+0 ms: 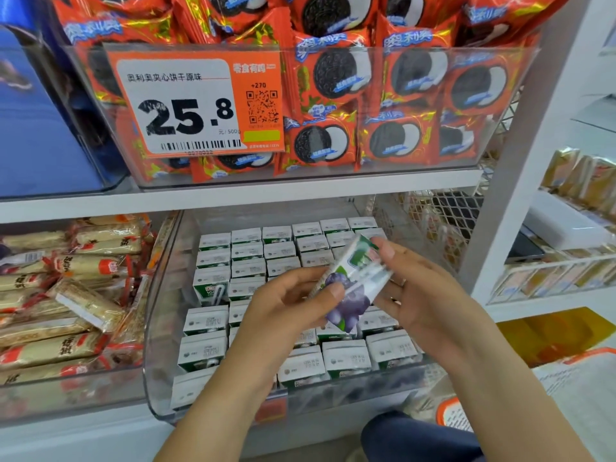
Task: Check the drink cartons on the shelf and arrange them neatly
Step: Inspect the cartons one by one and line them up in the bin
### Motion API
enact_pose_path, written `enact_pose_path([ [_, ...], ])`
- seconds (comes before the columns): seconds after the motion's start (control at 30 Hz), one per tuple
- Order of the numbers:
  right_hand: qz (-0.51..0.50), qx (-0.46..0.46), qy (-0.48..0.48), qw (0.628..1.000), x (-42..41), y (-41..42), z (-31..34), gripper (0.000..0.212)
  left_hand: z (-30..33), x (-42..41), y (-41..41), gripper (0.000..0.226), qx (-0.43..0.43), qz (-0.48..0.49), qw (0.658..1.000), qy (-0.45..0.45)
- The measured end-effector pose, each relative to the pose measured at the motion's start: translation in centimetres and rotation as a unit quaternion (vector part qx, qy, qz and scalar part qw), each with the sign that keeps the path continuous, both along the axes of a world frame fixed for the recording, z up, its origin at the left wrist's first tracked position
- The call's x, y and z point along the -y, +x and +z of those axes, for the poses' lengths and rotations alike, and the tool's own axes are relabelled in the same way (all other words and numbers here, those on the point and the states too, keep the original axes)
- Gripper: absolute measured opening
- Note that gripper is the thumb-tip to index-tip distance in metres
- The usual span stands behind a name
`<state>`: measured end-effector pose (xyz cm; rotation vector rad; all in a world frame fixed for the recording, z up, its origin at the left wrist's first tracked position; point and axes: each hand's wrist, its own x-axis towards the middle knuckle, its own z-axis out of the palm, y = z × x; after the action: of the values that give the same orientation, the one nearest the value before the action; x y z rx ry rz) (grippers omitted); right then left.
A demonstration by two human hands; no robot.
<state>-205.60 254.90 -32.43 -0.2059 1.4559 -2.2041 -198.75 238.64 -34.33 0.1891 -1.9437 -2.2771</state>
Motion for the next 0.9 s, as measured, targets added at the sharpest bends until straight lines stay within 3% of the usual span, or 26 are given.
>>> enact_pose_path([
  [0.2, 0.011, -0.043, 0.067, 0.997, -0.4, 0.1, 0.2, 0.051, -0.2, 0.2, 0.1, 0.043, 0.003, 0.012, 0.998, 0.053],
  [0.3, -0.008, -0.053, 0.054, 0.997, 0.1, 0.3, 0.2, 0.039, -0.4, -0.1, 0.0, 0.042, -0.005, 0.009, 0.999, 0.044],
  [0.43, -0.026, -0.058, 0.035, 0.997, 0.1, 0.4, 0.2, 0.042, -0.5, -0.2, -0.1, 0.038, -0.012, -0.006, 1.0, 0.02],
  [0.57, -0.069, -0.08, 0.055, 0.993, 0.6, 0.6, 0.0, 0.051, -0.8, -0.7, -0.4, 0.018, -0.02, 0.043, 0.993, -0.104],
  [0.63, -0.1, -0.103, 0.072, 0.987, 1.1, 0.7, -0.2, 0.053, -1.0, -1.0, -0.3, 0.016, -0.037, 0.094, 0.974, -0.202],
  [0.8, -0.122, -0.111, 0.06, 0.984, 2.0, 1.2, -0.3, 0.057, -1.4, -1.7, -0.1, 0.06, -0.06, 0.149, 0.919, -0.359],
  [0.9, -0.115, -0.126, 0.085, 0.982, 2.5, 1.6, -0.5, 0.057, -1.5, -1.9, -0.1, 0.064, -0.081, 0.184, 0.893, -0.403],
])
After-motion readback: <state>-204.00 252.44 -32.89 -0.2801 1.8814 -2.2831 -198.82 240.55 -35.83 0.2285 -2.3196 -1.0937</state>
